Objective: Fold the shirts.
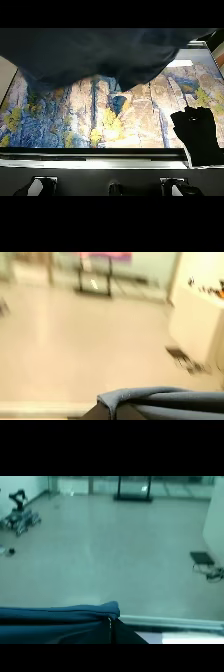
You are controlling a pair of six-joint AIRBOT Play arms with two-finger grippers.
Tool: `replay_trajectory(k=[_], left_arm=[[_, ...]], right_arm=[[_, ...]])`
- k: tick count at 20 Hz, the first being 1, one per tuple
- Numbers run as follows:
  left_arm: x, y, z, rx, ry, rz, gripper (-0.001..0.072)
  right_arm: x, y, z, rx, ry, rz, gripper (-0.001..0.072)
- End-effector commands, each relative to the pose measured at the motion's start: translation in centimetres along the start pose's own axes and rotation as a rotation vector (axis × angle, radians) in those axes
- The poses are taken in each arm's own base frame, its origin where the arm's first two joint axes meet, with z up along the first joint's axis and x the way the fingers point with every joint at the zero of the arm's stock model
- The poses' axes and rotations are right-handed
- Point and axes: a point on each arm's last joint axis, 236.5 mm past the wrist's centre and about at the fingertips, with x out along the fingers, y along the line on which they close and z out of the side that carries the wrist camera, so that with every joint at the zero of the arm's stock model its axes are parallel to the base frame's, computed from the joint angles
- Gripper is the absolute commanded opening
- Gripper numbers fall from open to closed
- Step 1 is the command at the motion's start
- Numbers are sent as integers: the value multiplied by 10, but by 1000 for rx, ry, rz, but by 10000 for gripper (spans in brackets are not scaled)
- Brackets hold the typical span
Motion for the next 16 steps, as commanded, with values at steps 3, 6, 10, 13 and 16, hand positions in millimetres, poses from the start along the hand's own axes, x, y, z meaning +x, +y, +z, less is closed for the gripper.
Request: replay_trajectory(k=[3,6,10,13,16], left_arm=[[-70,-39,78,87,-246,110,21],[-59,-27,70,73,-215,119,21],[-11,13,1,-14,46,102,20],[37,61,-138,-202,465,59,20],[58,96,-320,-315,891,97,20]], right_arm=[[-80,1,56,6,-157,-54,29],[-77,-3,46,76,-114,-65,29],[-27,-10,-22,139,146,-71,29],[33,-11,-166,170,674,-42,29],[91,19,-314,254,1094,109,28]])
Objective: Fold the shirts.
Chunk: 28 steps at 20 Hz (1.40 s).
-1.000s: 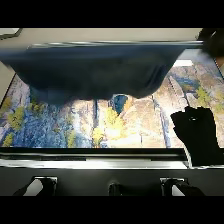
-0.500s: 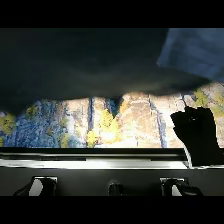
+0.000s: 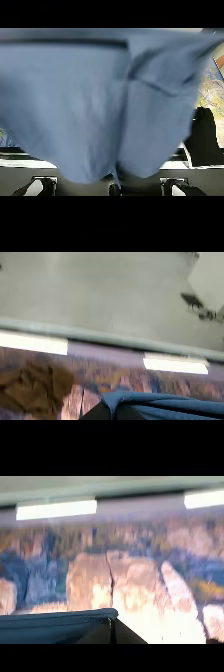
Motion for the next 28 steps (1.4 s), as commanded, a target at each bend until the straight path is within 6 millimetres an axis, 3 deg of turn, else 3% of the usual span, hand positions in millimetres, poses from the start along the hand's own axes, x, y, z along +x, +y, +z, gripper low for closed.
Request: replay_trajectory(k=[1,2,3,5,7,9,11,13,15,17,19,21,28], left_arm=[[104,66,-164,-83,493,65,20],[130,78,-207,-84,584,73,20],[153,86,-236,-109,635,74,21],[196,103,-273,-144,691,81,20],[234,115,-290,-180,707,74,21],[259,121,-290,-209,695,59,22],[270,126,-276,-196,667,59,22],[267,128,-258,-163,644,49,22],[255,125,-259,-170,696,29,23],[240,123,-281,-175,808,13,22],[222,120,-313,-190,964,-11,23],[200,127,-342,-182,1120,0,22],[191,135,-364,-186,1194,22,46]], right_arm=[[141,4,-116,35,530,85,28],[183,7,-150,36,632,89,28],[220,12,-176,46,695,93,28],[293,21,-208,94,705,95,29],[338,18,-210,216,627,72,29],[356,12,-190,280,519,58,29],[349,10,-172,279,476,67,28],[319,11,-174,161,542,91,29],[277,10,-199,106,716,84,29],[244,21,-243,93,936,87,29],[237,33,-291,98,1076,78,28],[232,42,-326,79,1163,77,28],[245,42,-343,178,1147,13,30]])
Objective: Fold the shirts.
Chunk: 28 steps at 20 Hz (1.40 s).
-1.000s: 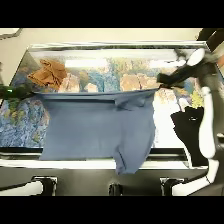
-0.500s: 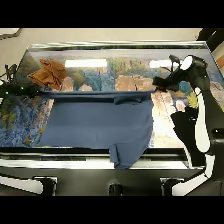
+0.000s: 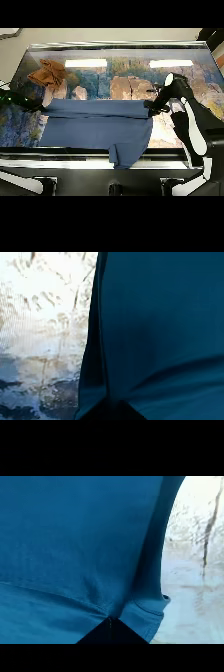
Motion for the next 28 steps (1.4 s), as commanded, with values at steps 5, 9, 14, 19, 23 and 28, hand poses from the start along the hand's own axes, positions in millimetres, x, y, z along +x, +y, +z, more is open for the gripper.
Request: replay_trajectory(k=[5,9,14,19,23,28], left_arm=[[-6,3,-33,-50,120,-7,459],[-3,22,-102,-165,213,-9,452],[17,47,-173,-234,202,-72,448],[27,60,-169,-261,153,-56,447],[39,51,-172,-249,172,-76,427],[42,35,-161,-257,141,-145,24]], right_arm=[[-24,-15,-31,2,63,0,373],[-36,-23,-79,20,18,6,373],[-9,-31,-136,-10,10,17,391],[-10,-30,-138,-17,8,21,391],[-10,-30,-142,-16,25,20,392],[16,-23,-170,7,78,86,461]])
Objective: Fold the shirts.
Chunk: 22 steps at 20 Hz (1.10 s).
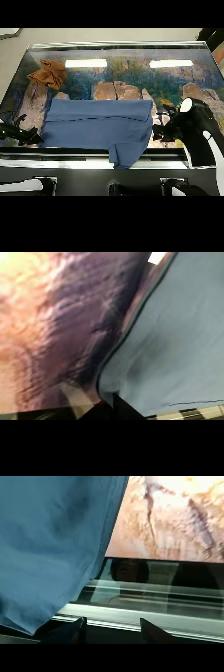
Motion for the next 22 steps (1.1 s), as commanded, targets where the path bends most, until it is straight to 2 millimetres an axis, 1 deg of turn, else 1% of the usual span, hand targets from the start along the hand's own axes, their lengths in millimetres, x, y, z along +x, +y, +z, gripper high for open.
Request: replay_trajectory(k=[1,3,4,5,8,10,12,14,15,16,17,18,19,20,21,22], left_arm=[[1,-15,5,19,-24,-62,24],[1,-20,7,18,-31,-85,23],[0,-22,7,17,-31,-91,24],[0,-22,7,17,-28,-92,23],[0,-23,4,18,-16,-97,23],[0,-23,3,18,-13,-98,23],[0,-24,3,18,-13,-99,24],[0,-24,3,18,-13,-99,24],[0,-23,3,18,-12,-98,24],[0,-23,3,19,-13,-98,23],[-1,-24,4,20,-17,-97,23],[-3,-24,6,24,-26,-94,23],[-10,-28,12,32,-51,-98,22],[-21,-35,20,43,-89,-112,22],[-37,-45,32,60,-144,-129,22],[-53,-55,43,61,-196,-136,21]], right_arm=[[32,13,-27,25,50,97,497],[57,33,-43,68,73,226,496],[66,46,-47,79,78,298,496],[74,52,-48,98,68,341,496],[91,53,-33,175,-15,379,493],[96,52,-23,215,-58,390,486],[98,55,-19,241,-56,411,481],[102,57,-23,255,-19,420,345],[104,58,-30,254,19,425,212],[105,58,-35,244,44,423,32],[103,60,-37,204,44,428,29],[96,62,-34,153,18,432,29],[85,64,-28,114,-9,425,28],[68,65,-18,77,-51,404,28],[47,64,-4,50,-105,370,27],[20,60,15,21,-175,313,27]])
